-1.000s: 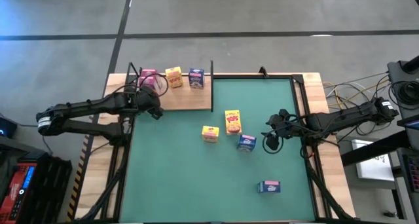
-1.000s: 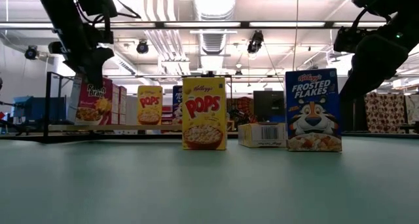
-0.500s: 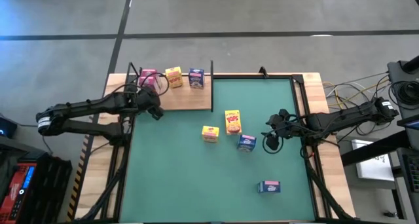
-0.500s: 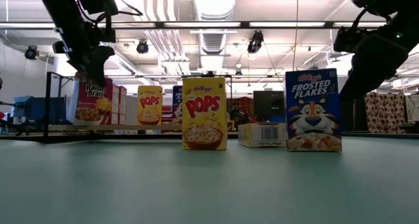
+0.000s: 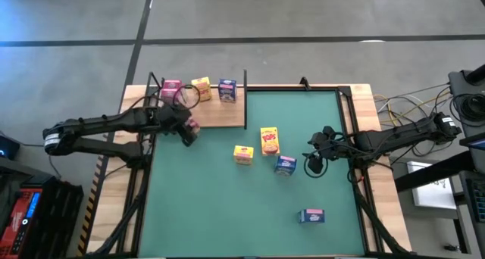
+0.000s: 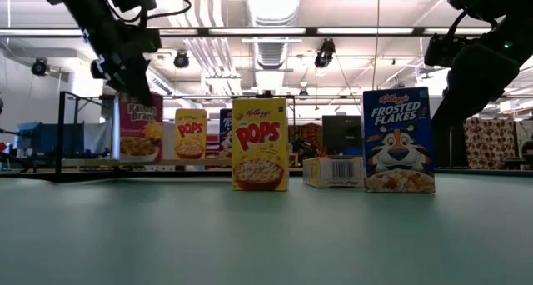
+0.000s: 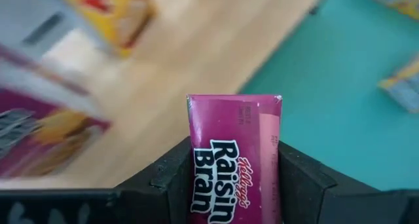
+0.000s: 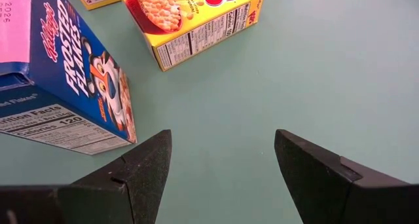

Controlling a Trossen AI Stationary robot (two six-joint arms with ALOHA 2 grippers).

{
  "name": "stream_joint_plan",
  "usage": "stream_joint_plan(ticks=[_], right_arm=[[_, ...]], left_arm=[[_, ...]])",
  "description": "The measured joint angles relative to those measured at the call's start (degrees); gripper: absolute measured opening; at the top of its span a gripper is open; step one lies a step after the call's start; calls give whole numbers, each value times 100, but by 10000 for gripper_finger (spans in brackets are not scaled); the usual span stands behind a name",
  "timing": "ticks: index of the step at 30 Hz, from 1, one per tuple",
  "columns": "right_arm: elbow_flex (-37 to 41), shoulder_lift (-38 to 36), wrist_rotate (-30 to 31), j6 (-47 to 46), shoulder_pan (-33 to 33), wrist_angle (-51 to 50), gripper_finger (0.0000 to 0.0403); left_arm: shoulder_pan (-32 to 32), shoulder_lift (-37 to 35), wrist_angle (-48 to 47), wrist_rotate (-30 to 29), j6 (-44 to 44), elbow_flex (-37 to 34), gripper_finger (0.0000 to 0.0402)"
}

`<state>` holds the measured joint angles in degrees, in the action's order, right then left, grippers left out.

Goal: Stack cereal on shelf
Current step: Put the pink cereal box on the shelf aligned with the pink cereal boxes

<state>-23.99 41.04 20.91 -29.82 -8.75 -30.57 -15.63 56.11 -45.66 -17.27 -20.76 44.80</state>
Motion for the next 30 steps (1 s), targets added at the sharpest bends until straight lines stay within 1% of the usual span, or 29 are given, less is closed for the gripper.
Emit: stream_joint_plan(ticks=[3, 7, 11, 21, 30], right_arm=[[0, 0, 0, 0, 0, 0, 260], [0, 0, 0, 0, 1, -1, 260], [0, 2, 0, 0, 0, 0, 260], [0, 0, 0, 0, 1, -1, 260], [0, 0, 0, 0, 1, -1, 260]], left_arm=[[244, 197, 218, 188, 68, -26, 157], [602, 543, 525, 162, 77, -33, 157], [830, 824, 765, 118, 79, -33, 157], [1157, 1213, 911, 137, 36, -33, 163], [1247, 1248, 801, 136, 10, 60, 189]])
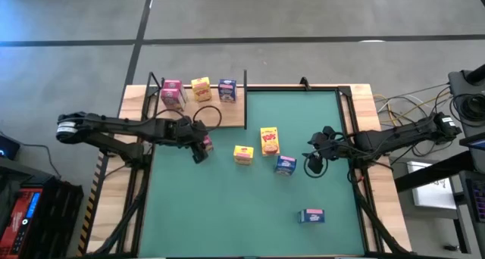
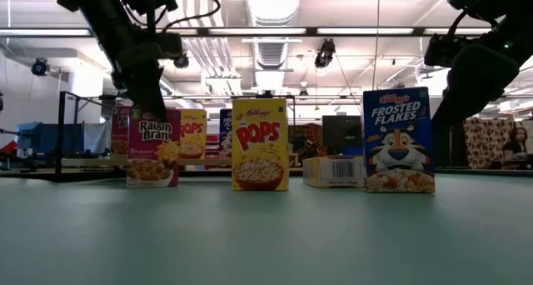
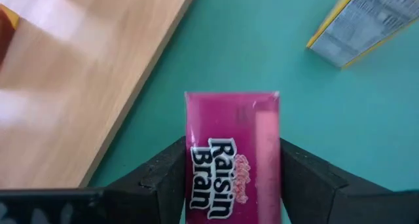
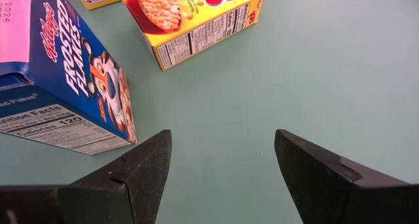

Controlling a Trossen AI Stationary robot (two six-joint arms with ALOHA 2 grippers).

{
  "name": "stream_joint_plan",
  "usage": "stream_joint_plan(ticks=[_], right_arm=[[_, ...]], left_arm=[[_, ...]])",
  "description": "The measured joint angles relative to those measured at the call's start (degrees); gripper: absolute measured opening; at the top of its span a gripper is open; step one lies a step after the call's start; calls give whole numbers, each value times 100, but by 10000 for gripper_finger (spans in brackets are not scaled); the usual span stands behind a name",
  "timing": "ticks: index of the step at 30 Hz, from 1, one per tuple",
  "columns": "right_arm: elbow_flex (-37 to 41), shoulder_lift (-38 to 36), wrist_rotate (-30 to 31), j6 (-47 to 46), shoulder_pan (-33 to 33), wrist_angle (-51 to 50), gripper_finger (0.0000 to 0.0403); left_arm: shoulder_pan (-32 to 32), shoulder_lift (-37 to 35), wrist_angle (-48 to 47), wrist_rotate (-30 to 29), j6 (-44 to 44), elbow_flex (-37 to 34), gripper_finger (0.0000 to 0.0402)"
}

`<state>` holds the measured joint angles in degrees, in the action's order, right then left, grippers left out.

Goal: Stack cereal on shelf
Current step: Put the pink cereal box on the shelf aligned with the pink cereal boxes

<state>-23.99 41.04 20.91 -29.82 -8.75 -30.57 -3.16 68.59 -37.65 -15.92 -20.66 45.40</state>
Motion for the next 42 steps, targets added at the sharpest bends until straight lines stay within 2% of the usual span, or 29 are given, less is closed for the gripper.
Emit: stream_joint_plan(ticks=[4, 10, 14, 23, 27, 32, 34, 38, 42], right_arm=[[0, 0, 0, 0, 1, 0, 260], [0, 0, 0, 0, 1, 1, 260], [0, 0, 0, 0, 0, -1, 260], [0, 0, 0, 0, 0, 1, 260], [0, 0, 0, 0, 1, 0, 260], [0, 0, 0, 0, 1, -1, 260], [0, 0, 0, 0, 1, 0, 260], [0, 0, 0, 0, 0, 1, 260], [0, 0, 0, 0, 1, 0, 260]], left_arm=[[0, -37, -418, -1, -265, 376, 215], [-2, -27, -1267, 2, -1510, 934, 261], [-2, 81, -1699, 4, -1940, 1280, 284], [-5, 744, -2625, 361, -3623, 1988, 302], [-17, 1161, -3148, 363, -3492, 2374, 302], [-29, 1578, -3266, 444, -1780, 2694, 302], [-89, 1662, -3264, 458, -1441, 2720, 302], [-265, 1623, -3297, 483, -1238, 2582, 302], [-457, 1570, -3246, 649, -1420, 2383, 302]])
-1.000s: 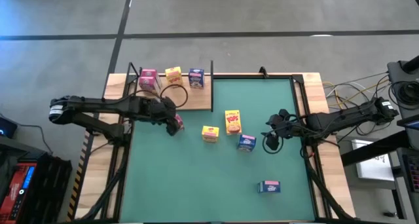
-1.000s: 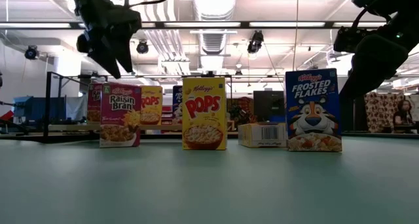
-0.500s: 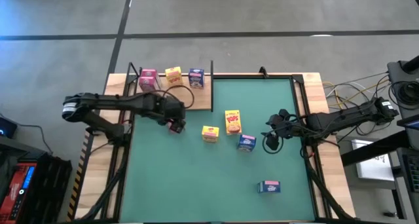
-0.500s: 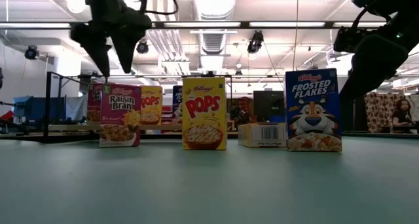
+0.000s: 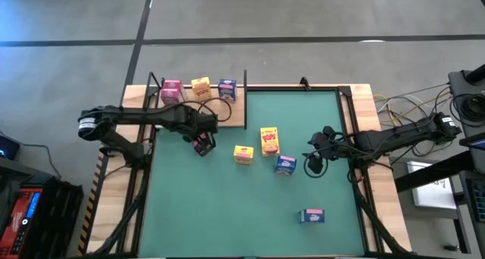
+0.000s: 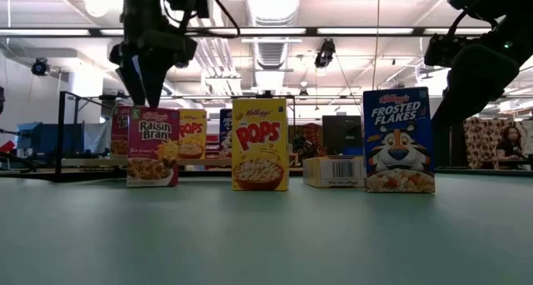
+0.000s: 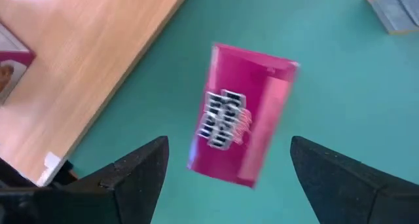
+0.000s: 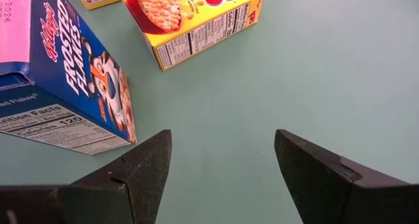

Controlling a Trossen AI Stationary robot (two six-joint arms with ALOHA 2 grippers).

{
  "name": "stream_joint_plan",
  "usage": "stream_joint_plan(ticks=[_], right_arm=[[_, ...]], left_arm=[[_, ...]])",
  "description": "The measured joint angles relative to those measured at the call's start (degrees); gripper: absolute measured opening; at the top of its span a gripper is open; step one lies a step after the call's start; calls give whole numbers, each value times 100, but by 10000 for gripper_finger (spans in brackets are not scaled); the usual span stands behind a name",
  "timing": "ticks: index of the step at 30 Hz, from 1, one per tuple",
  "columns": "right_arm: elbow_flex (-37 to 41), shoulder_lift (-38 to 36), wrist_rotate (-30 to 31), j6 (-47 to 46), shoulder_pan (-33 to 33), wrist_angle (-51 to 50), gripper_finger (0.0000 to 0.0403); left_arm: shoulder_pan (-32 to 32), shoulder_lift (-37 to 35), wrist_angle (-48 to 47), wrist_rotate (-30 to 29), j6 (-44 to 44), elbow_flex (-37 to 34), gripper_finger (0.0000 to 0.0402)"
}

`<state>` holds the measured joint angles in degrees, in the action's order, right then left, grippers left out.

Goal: Stack cereal on shelf
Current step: Put the pink cereal box on the shelf aligned with the pink cereal boxes

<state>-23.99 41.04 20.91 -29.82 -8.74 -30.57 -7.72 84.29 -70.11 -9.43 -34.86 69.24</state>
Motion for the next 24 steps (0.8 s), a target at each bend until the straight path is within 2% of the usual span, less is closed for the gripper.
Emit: stream_joint_plan(ticks=[6, 11, 24], right_arm=[[0, 0, 0, 0, -2, 1, 260], [0, 0, 0, 0, -2, 0, 260], [0, 0, 0, 0, -2, 0, 260]], left_arm=[[-129, 0, 299, 300, -55, -252, 302], [-158, 0, 409, 305, 113, -424, 289], [-177, -2, 418, 299, 265, -427, 186]])
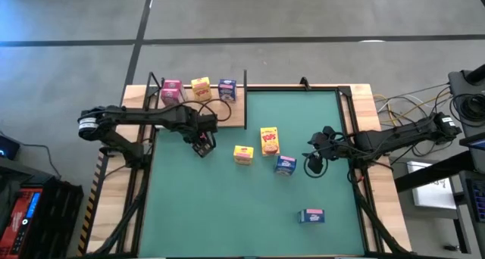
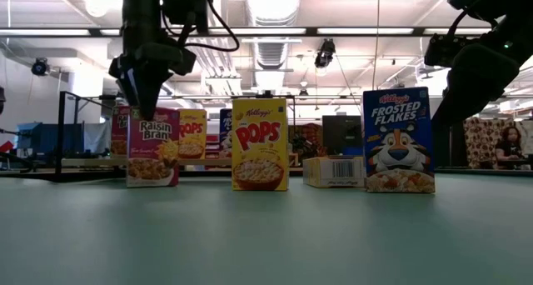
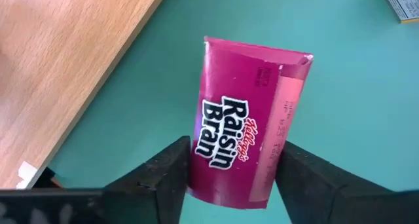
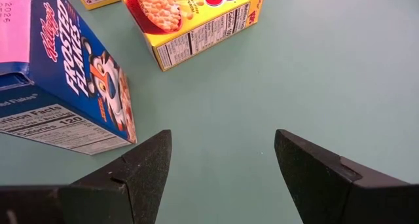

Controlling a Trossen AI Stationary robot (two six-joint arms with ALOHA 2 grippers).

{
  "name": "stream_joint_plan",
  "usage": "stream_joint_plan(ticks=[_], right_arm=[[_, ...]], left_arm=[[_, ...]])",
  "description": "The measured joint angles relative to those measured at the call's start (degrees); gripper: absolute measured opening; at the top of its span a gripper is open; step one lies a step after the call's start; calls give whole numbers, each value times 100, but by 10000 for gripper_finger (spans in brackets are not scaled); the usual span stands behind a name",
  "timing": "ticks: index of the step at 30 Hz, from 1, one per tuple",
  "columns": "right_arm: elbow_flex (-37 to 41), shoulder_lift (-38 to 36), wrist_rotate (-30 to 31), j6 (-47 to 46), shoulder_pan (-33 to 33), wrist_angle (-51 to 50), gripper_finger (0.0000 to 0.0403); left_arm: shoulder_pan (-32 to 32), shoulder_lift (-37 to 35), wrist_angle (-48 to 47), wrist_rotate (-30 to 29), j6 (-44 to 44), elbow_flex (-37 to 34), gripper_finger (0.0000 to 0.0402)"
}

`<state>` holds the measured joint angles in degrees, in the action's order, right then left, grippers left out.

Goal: Stack cereal on shelf
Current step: Put the pink cereal box on the shelf aligned with the pink cereal boxes

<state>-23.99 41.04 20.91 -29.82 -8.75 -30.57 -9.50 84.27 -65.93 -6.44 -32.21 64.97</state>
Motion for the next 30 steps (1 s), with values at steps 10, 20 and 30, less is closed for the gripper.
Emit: stream_joint_plan(ticks=[10, 20, 30], right_arm=[[0, 0, 0, 0, 2, 0, 260], [0, 2, 0, 0, 1, 0, 260], [0, 0, 0, 0, 1, 1, 260]], left_arm=[[-13, -144, -335, -12, 2, -4, 153], [-460, -961, -956, -625, 175, -2, 153], [-1162, -1079, -1281, -1169, 779, -4, 153]])
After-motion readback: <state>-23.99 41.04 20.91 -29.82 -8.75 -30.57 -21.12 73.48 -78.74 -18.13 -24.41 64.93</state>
